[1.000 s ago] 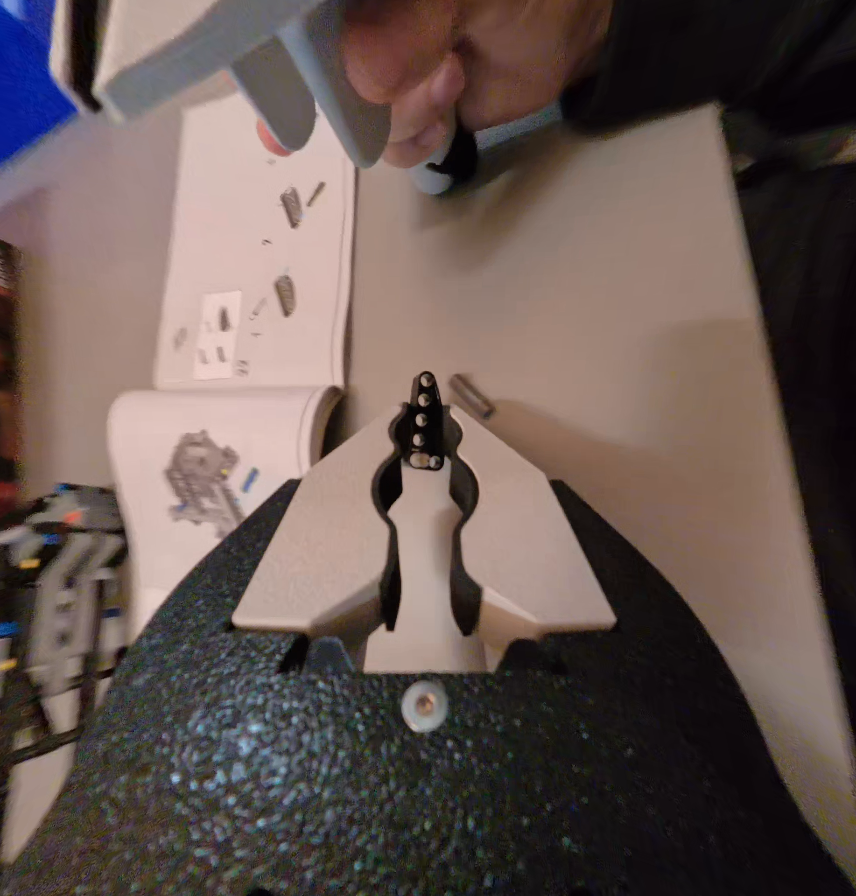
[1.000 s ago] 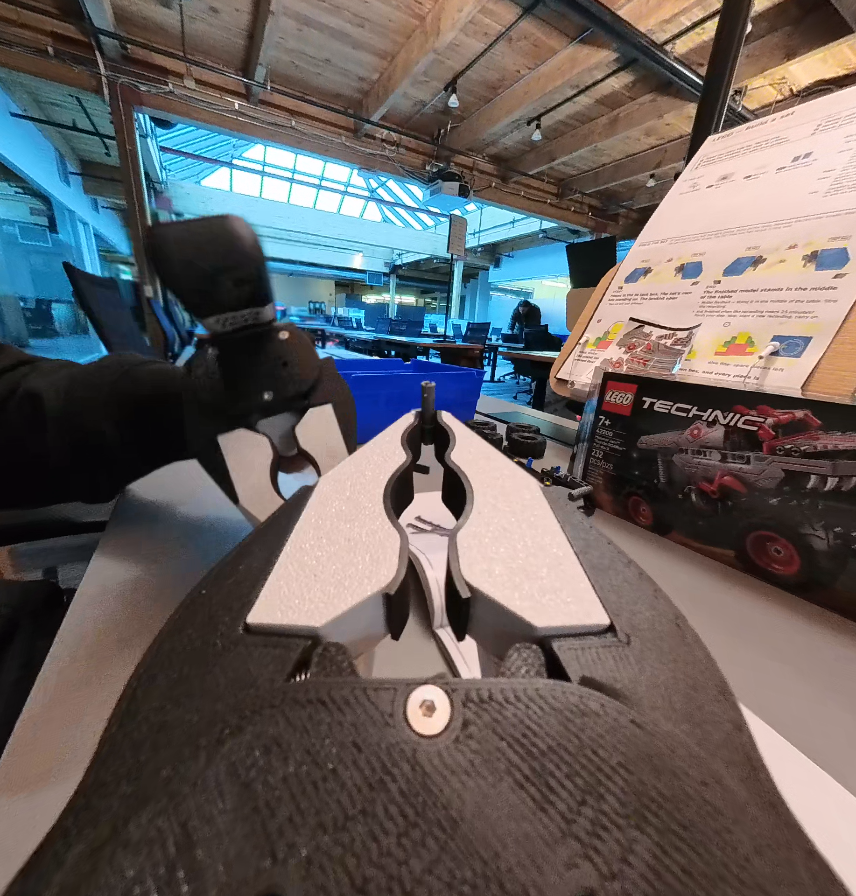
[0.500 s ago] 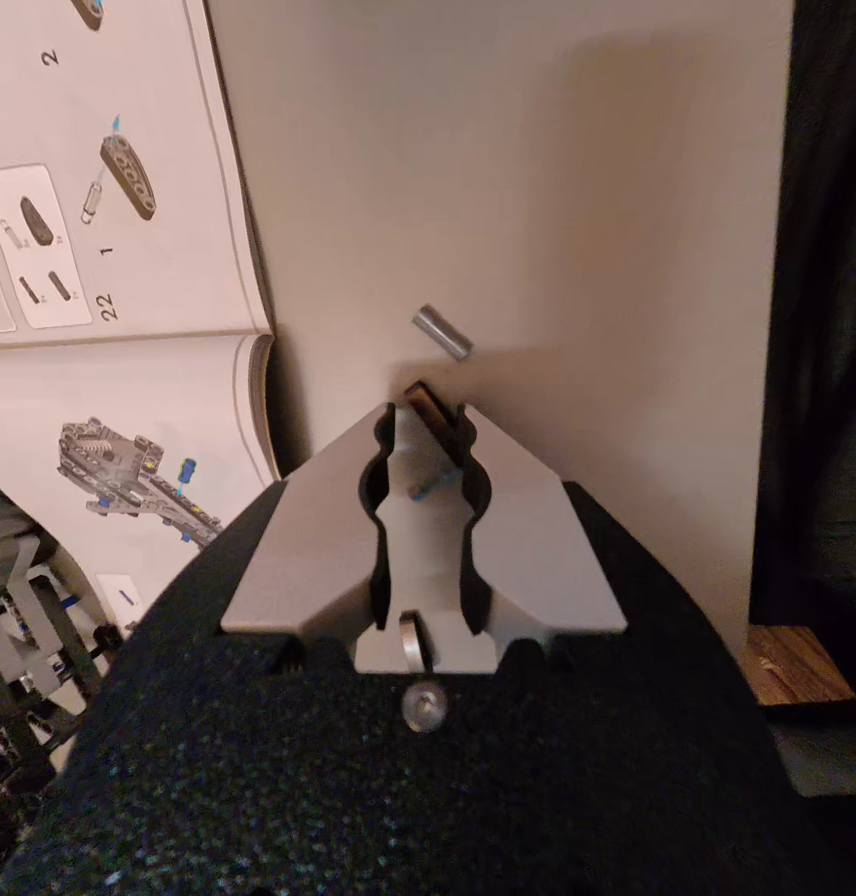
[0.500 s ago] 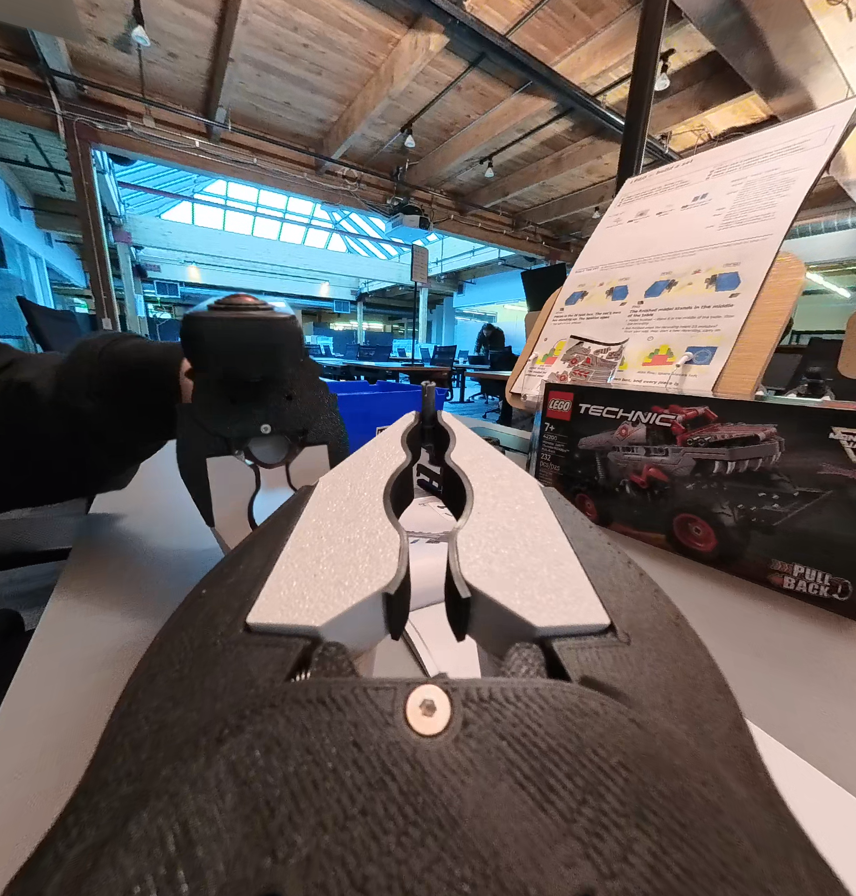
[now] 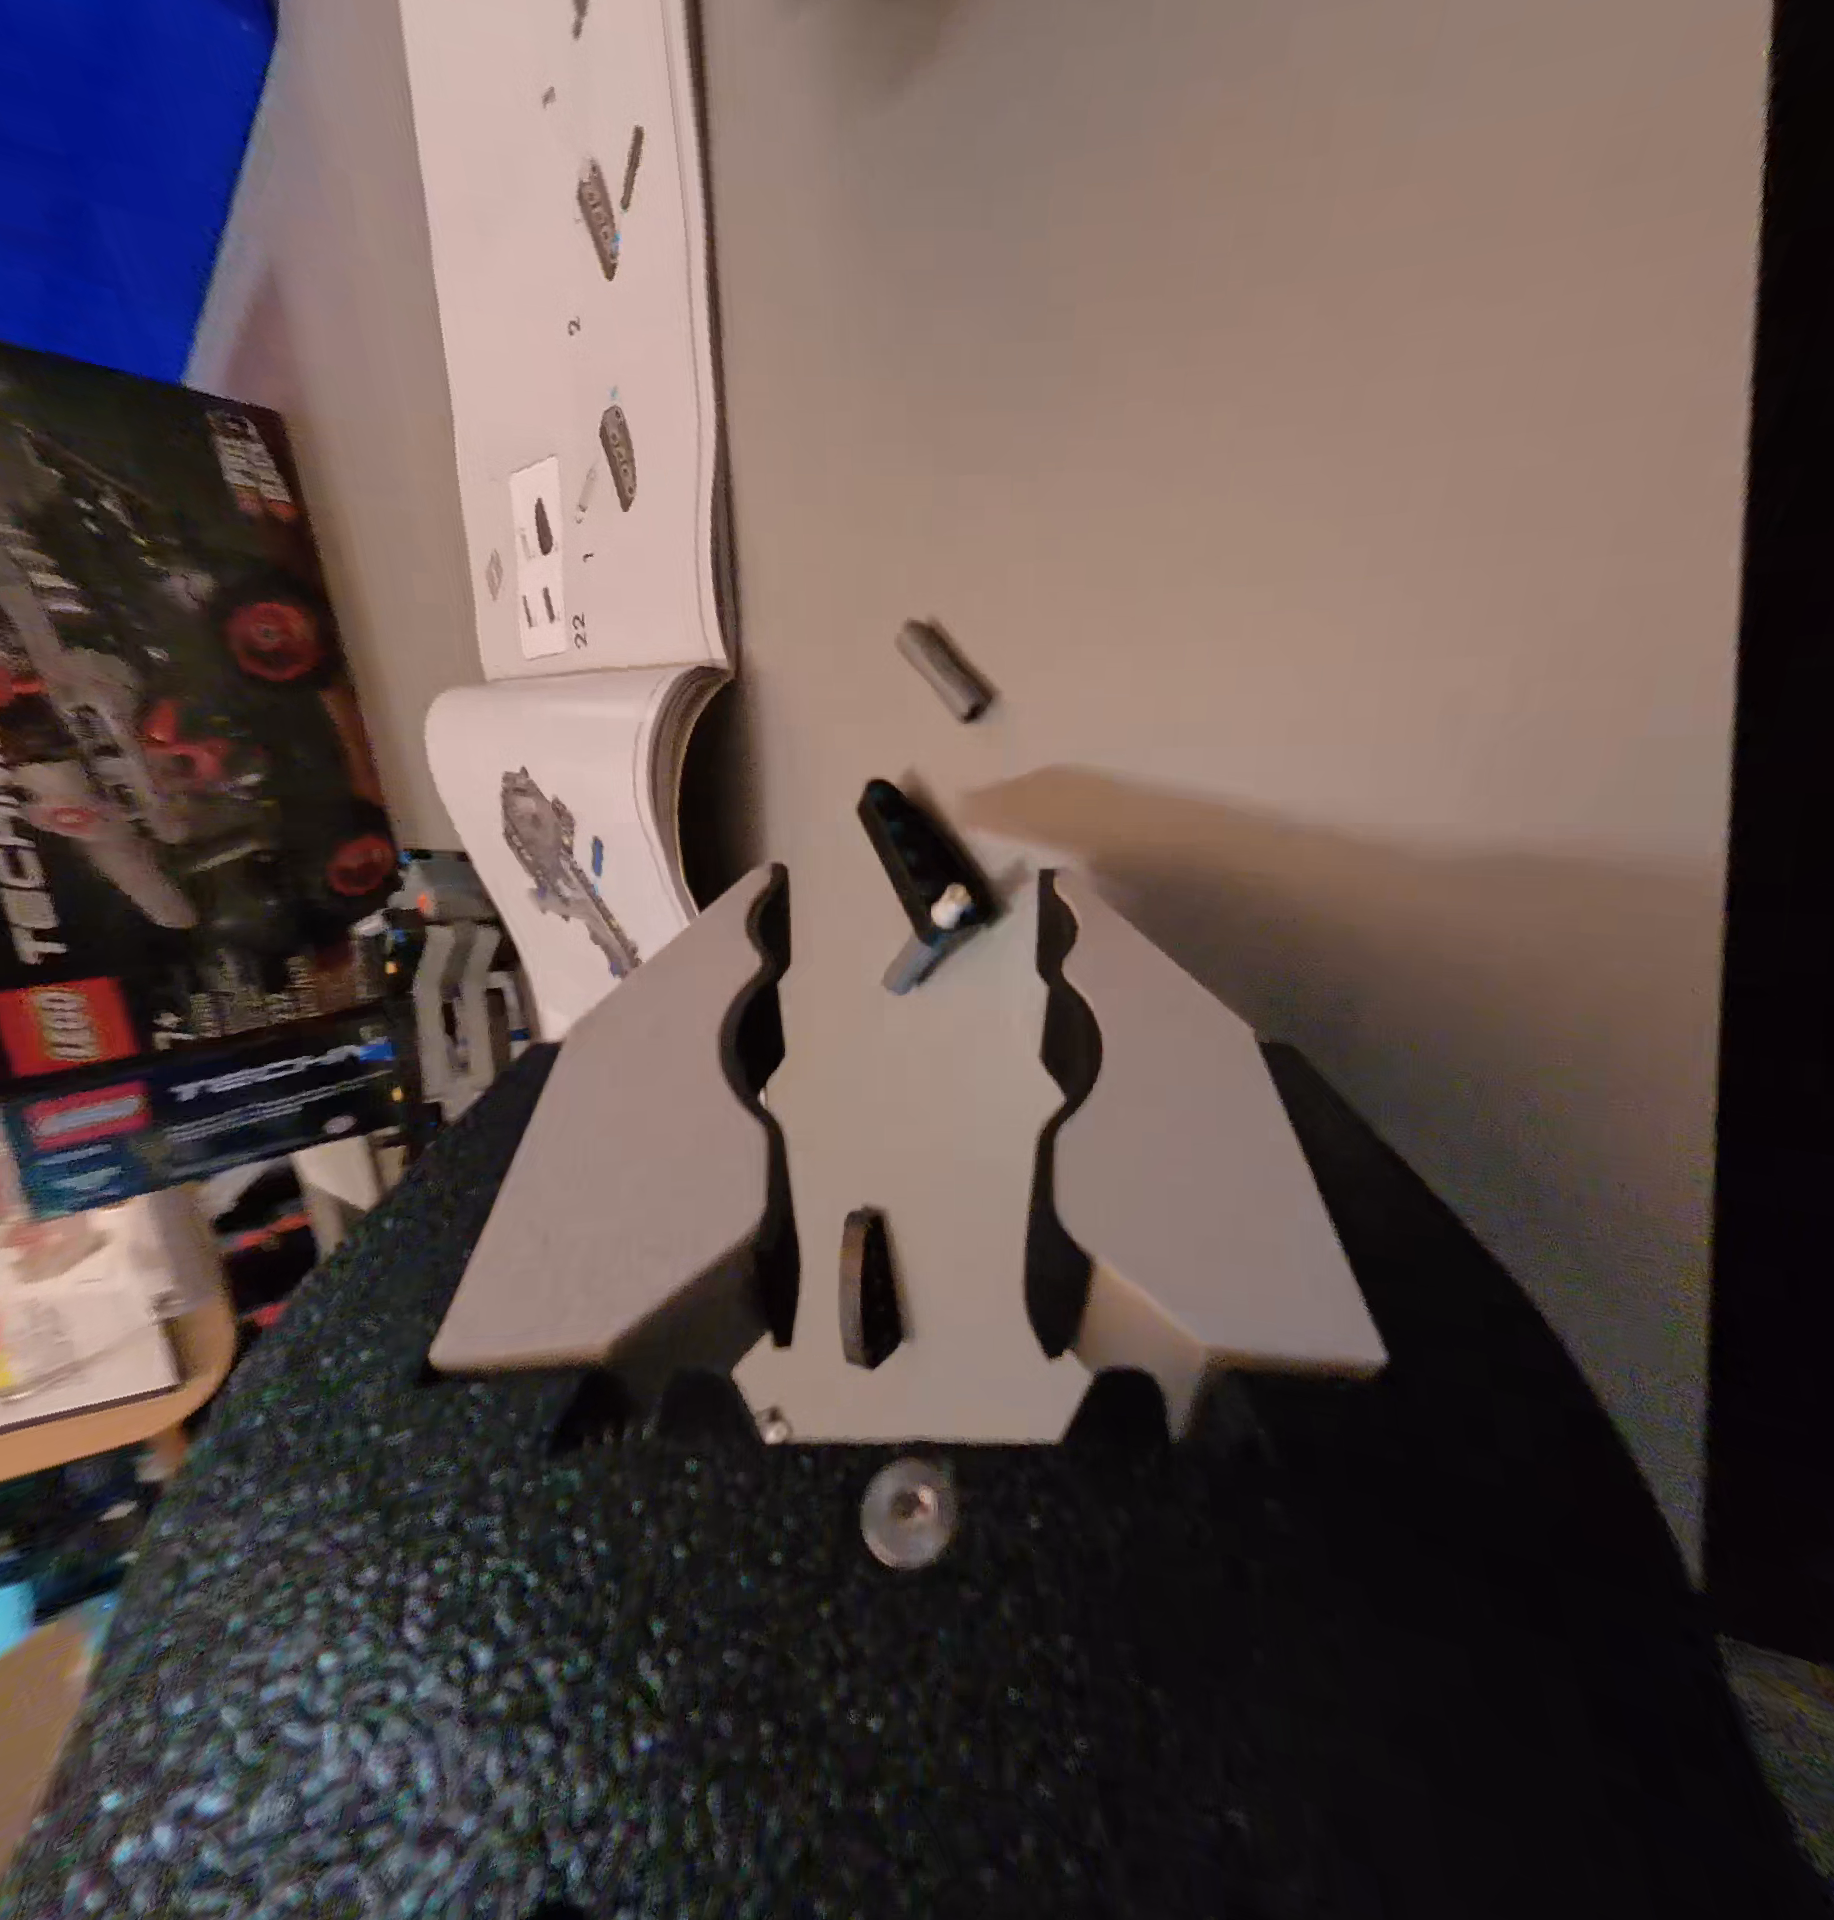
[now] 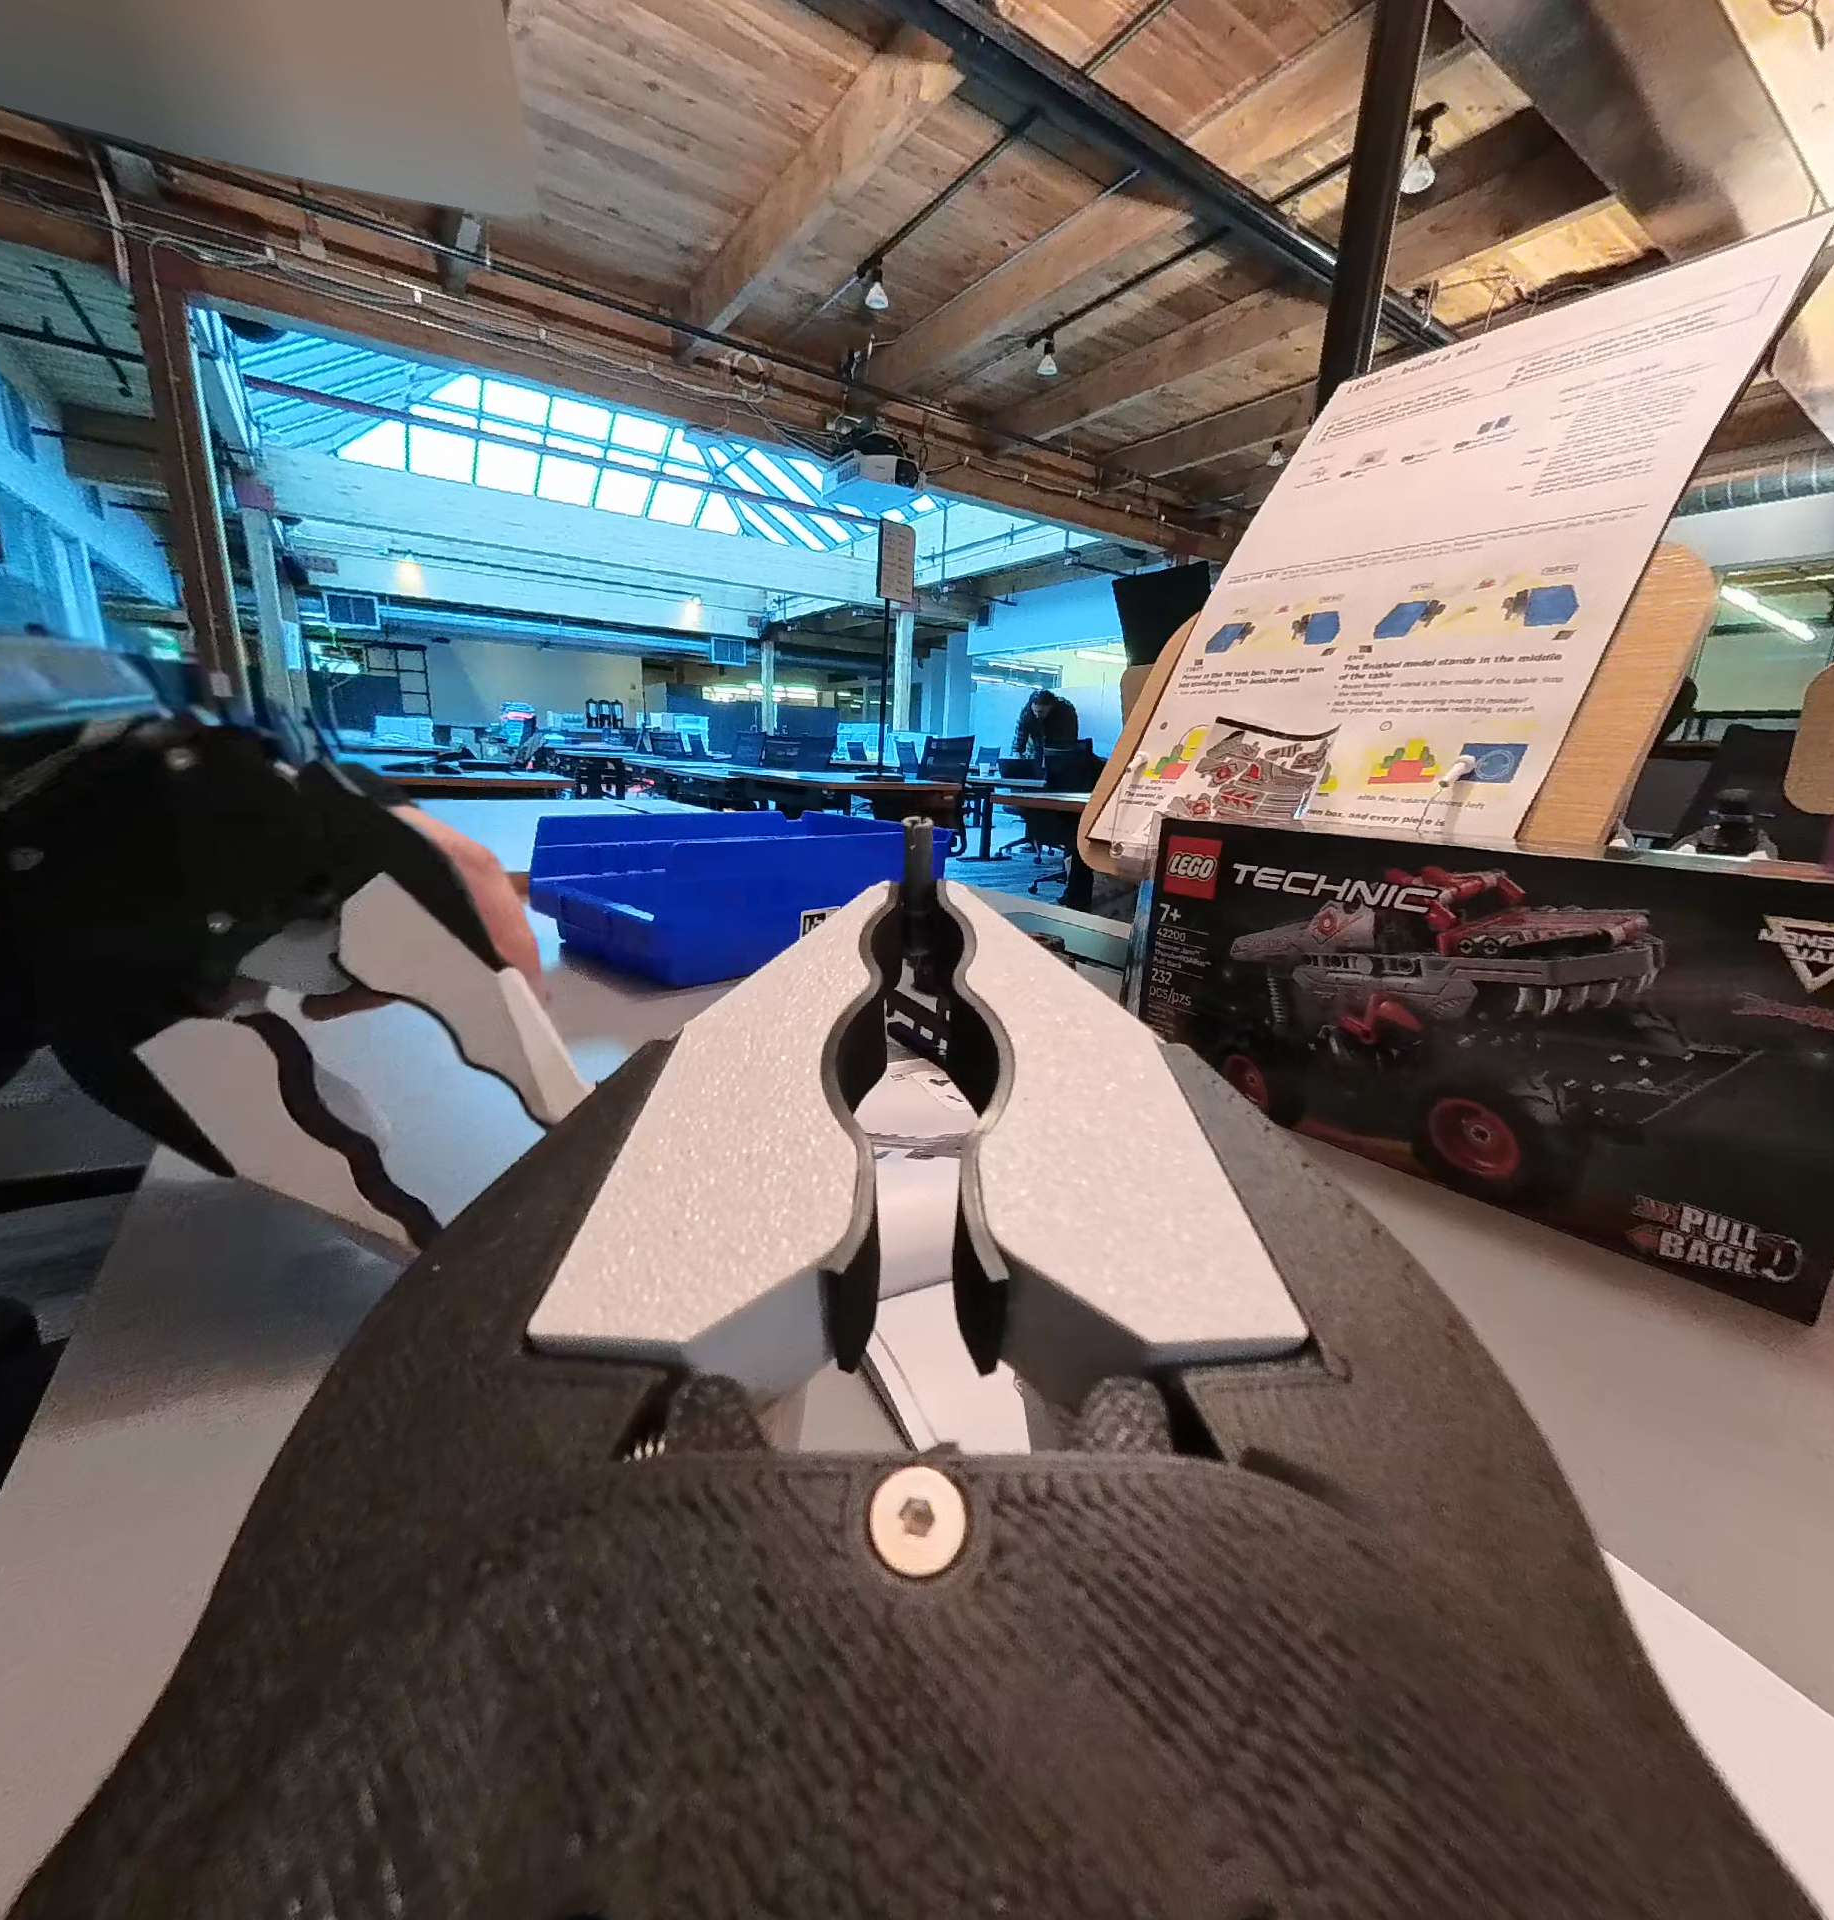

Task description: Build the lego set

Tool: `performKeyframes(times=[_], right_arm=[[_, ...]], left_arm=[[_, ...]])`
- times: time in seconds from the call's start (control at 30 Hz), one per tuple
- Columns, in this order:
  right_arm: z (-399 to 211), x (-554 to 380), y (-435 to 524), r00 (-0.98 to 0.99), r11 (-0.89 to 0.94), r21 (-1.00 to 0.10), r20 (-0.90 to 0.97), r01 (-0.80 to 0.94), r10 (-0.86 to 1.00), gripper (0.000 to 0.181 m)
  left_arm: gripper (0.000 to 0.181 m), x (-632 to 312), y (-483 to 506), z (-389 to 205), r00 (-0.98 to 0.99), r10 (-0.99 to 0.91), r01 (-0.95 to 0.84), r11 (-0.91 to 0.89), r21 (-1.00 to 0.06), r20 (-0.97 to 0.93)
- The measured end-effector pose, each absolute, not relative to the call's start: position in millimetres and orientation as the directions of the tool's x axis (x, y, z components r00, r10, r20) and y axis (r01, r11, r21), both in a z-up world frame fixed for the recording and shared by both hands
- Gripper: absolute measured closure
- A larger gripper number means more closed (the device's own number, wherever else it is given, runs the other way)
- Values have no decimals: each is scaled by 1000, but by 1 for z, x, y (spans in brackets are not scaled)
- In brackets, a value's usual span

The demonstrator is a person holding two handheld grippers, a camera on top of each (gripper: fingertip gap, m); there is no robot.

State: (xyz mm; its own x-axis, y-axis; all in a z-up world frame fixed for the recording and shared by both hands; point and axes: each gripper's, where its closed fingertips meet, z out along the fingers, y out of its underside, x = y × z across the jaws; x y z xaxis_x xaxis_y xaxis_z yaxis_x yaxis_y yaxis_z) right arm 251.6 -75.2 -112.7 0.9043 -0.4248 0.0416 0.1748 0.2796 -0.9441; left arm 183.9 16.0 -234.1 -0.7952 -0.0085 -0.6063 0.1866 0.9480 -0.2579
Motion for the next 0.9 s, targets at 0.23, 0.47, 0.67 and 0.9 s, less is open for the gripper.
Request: performKeyframes(times=[0.23, 0.47, 0.67, 0.9], right_arm=[[-113, 251, -75, 904, 279, -944, 44, 177, -425, 181], [-113, 250, -74, 905, 275, -944, 50, 181, -424, 181], [-112, 251, -76, 906, 286, -942, 40, 175, -422, 181], [-112, 252, -77, 904, 293, -940, 34, 173, -426, 181]], left_arm=[[143, 188, 22, -242, -697, 67, 321, 919, -227, -714], [166, 204, 20, -250, -719, 21, 299, 912, -282, -695], [167, 215, 11, -237, -822, -212, 141, 824, -549, -528], [167, 254, -3, -188, -855, -515, -331, 461, -823, 56]])
